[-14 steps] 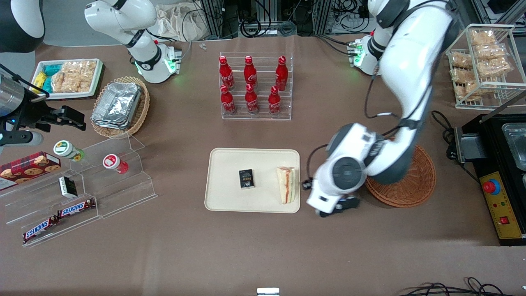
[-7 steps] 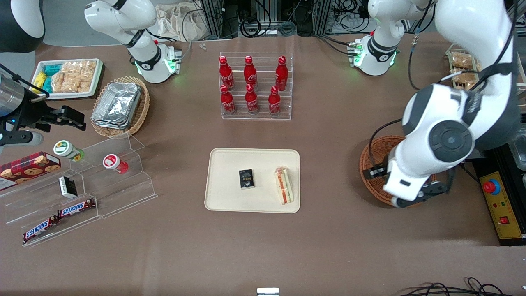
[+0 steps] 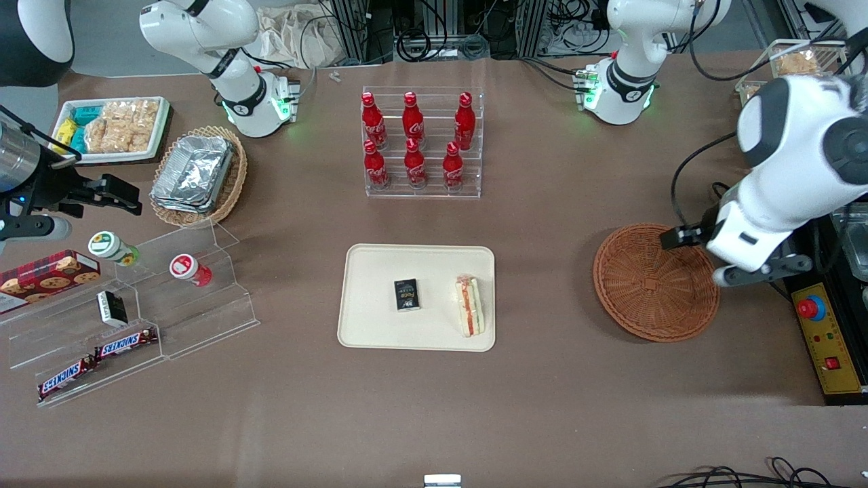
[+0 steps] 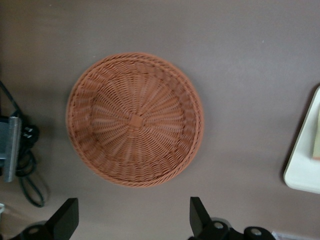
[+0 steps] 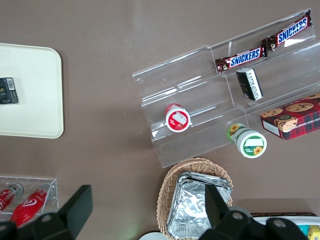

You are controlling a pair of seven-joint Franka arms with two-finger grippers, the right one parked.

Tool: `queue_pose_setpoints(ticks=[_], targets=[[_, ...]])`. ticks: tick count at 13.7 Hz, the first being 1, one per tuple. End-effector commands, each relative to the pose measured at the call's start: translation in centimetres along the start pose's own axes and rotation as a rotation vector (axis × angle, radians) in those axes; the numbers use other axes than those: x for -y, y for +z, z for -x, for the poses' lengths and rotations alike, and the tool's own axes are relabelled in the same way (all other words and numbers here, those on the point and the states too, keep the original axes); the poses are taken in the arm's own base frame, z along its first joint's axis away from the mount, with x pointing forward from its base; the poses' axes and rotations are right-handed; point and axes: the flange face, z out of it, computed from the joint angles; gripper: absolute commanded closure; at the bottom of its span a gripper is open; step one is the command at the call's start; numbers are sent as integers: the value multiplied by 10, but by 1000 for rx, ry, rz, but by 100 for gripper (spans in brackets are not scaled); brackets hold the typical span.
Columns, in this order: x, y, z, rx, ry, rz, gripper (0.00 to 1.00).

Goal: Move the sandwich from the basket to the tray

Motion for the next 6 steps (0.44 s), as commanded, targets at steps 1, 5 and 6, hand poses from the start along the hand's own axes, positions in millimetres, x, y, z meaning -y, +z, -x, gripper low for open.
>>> queue_pose_setpoints(ticks=[1,5,6], targets=[[12,-4,8,50,66,24,0],[12,-25,-30,96,145,13,0],[11,-27,-36,116,151,12,0]])
